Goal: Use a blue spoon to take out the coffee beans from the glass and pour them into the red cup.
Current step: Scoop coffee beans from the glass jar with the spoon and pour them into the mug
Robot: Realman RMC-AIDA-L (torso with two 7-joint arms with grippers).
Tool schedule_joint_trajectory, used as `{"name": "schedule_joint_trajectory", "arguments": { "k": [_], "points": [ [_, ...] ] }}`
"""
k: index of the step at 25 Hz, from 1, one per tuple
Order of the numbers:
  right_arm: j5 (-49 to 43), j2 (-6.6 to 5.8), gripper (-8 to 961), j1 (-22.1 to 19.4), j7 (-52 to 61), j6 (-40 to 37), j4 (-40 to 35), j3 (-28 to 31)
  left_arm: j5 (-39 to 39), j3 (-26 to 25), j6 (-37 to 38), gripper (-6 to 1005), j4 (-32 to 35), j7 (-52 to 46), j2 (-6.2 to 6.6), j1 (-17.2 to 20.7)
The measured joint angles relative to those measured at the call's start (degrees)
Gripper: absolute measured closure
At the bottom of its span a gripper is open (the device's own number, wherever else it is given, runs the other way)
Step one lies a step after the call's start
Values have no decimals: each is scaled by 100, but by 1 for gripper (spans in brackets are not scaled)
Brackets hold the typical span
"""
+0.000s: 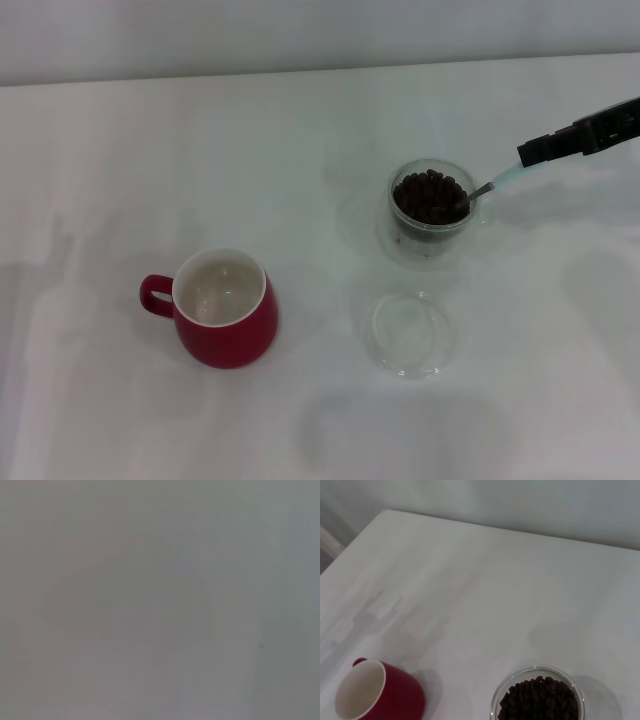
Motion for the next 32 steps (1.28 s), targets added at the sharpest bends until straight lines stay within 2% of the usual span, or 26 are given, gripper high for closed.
{"name": "schedule_joint_trajectory", "arguments": {
  "k": [23, 32],
  "points": [
    [22, -22, 809, -100, 1334, 449, -397, 7, 0, 19, 7, 168, -22, 51, 11, -75],
    [44, -118, 809, -127, 1802, 530, -470, 9, 0, 19, 67, 169, -121, 54, 13, -160]
  ]
}}
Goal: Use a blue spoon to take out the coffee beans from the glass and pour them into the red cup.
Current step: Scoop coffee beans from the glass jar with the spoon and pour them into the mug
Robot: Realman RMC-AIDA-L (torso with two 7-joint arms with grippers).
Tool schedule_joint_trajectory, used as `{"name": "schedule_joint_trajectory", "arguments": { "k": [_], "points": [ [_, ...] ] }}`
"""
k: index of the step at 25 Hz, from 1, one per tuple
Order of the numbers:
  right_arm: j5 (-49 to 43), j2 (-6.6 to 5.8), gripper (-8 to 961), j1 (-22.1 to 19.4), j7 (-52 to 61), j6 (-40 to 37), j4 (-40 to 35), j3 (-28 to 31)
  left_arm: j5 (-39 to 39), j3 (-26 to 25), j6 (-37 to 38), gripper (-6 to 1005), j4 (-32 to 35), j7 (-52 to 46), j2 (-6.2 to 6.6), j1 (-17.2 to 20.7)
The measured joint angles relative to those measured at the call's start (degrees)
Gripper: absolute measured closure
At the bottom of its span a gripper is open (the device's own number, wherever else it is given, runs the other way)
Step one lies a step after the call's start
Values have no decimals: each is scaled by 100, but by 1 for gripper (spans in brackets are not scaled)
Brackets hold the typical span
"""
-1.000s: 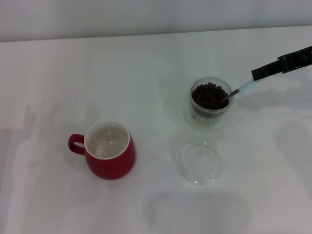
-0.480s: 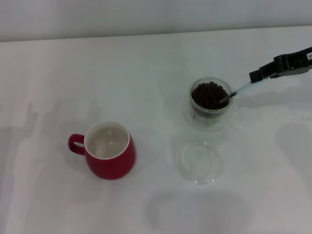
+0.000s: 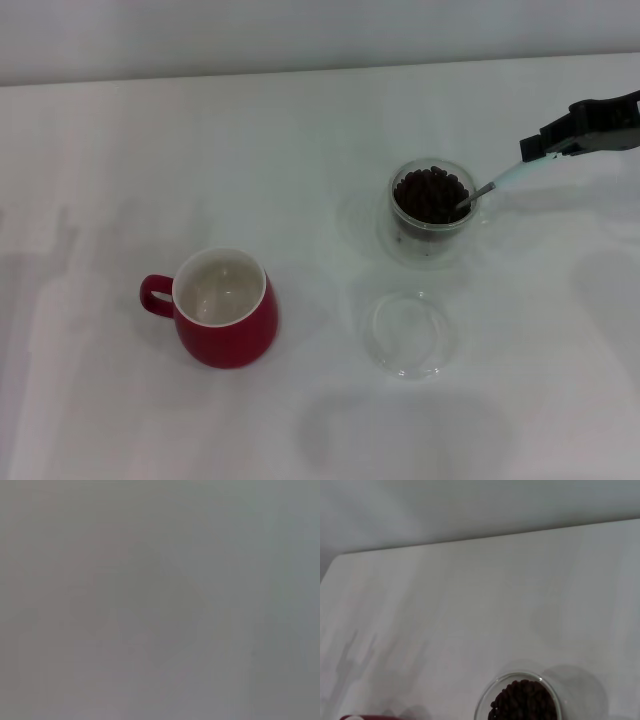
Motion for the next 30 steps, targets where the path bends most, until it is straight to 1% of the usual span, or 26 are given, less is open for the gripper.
{"name": "schedule_joint_trajectory", "arguments": {
  "k": [3, 9, 10, 20, 27, 30],
  "points": [
    [4, -58, 809, -41, 175, 70, -134, 0, 0, 0, 6, 169, -10, 0, -2, -14],
    [242, -318, 809, -258, 506, 165, -859, 0, 0, 0, 86, 169, -41, 0, -4, -16],
    [280, -340, 809, -293, 552, 200, -918, 0, 0, 0, 89, 169, -50, 0, -4, -16],
    [647, -422, 808, -537, 819, 289, -1102, -1, 39, 0, 117, 168, -120, -1, 0, -37],
    [1025, -610, 808, -827, 981, 410, -1627, 3, 76, 0, 233, 168, -136, -1, 6, -35],
    [1092, -650, 808, -897, 1018, 479, -1701, 4, 79, 0, 233, 168, -142, -1, 5, -34]
  ]
}}
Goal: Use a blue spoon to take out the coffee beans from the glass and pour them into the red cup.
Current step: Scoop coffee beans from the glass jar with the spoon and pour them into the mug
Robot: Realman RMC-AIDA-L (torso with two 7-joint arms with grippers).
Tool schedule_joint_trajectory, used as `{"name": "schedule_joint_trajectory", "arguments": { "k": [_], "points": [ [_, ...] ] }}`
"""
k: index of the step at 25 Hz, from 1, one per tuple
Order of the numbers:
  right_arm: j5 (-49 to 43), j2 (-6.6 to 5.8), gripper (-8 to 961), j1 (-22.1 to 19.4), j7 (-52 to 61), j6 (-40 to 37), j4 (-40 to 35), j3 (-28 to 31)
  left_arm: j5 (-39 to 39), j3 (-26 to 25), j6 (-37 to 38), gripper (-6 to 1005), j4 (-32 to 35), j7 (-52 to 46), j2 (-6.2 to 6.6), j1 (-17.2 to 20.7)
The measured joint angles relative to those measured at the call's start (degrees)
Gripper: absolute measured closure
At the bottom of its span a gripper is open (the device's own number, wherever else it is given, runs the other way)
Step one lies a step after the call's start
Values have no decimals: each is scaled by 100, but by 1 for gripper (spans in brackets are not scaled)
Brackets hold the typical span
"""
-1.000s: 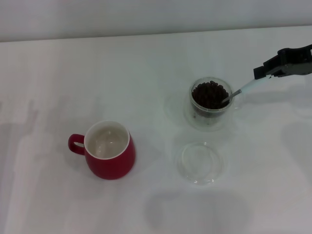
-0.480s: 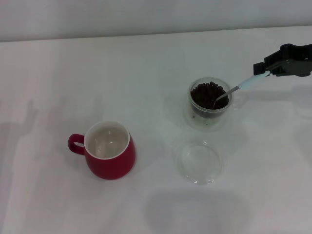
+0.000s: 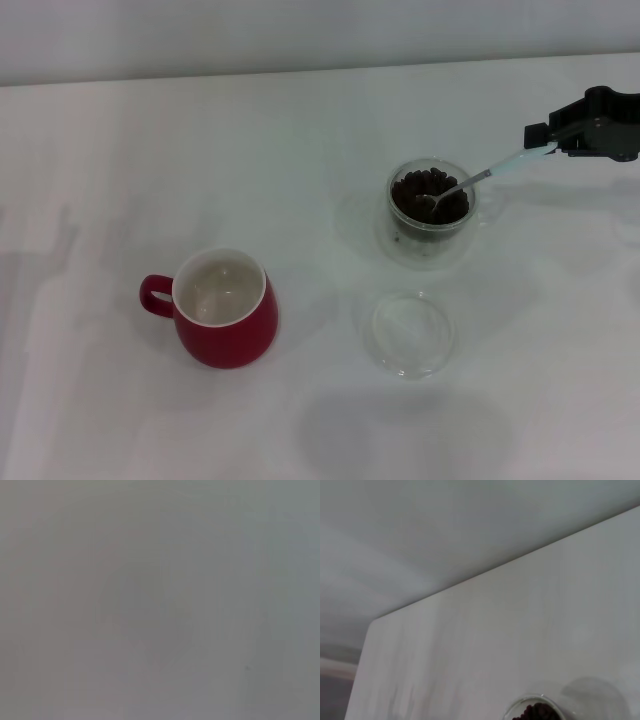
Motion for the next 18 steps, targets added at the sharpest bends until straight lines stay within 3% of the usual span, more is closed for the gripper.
{"name": "schedule_joint_trajectory", "arguments": {
  "k": [6, 13, 18],
  "points": [
    [86, -23, 808, -106, 52, 129, -148, 4, 22, 0, 0, 169, -65, 0, -10, -4],
    [231, -208, 808, -265, 141, 309, -644, 4, 38, 0, 4, 169, -65, 0, -2, -5],
    [335, -254, 808, -335, 228, 367, -713, 4, 49, 0, 7, 169, -63, 0, 0, -24]
  ]
}}
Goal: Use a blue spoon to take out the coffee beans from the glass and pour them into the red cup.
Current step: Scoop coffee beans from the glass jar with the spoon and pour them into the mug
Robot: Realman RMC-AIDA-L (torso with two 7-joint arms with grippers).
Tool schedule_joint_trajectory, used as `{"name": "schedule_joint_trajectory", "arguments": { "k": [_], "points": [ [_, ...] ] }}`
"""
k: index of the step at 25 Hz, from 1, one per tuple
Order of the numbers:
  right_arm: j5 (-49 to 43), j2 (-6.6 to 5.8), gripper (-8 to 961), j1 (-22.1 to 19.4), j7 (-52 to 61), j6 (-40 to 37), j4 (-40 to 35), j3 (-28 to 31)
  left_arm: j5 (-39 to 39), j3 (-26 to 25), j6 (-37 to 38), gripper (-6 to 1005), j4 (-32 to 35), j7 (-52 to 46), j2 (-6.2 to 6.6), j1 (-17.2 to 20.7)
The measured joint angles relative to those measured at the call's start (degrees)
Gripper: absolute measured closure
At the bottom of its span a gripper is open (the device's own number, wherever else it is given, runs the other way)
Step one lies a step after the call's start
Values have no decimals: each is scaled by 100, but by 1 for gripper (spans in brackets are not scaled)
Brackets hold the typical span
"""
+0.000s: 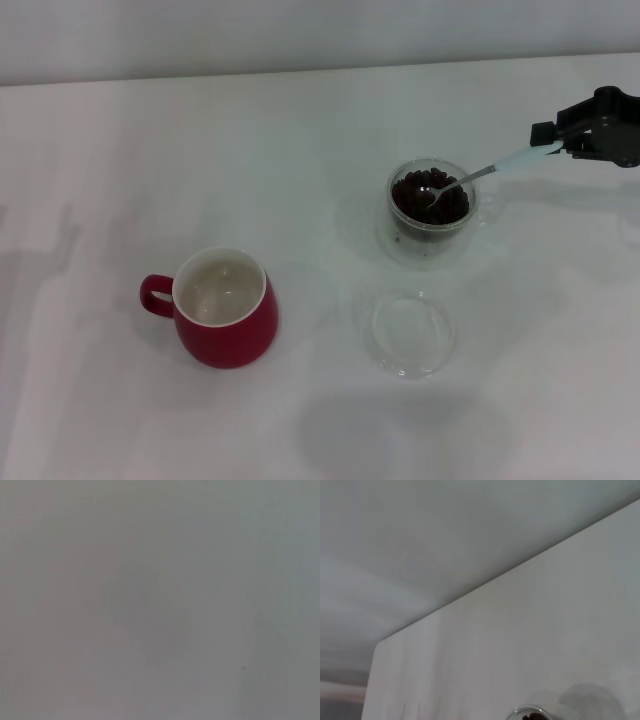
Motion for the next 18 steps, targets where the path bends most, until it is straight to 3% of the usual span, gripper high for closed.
{"name": "schedule_joint_trajectory", "arguments": {
  "k": [10, 18],
  "points": [
    [128, -131, 808, -137, 146, 86, -160, 0, 5, -17, 0, 170, 2, 0, 0, -33],
    [175, -307, 808, -251, 241, 224, -632, 7, 4, -27, 0, 170, -4, 0, 0, -31]
  ]
}}
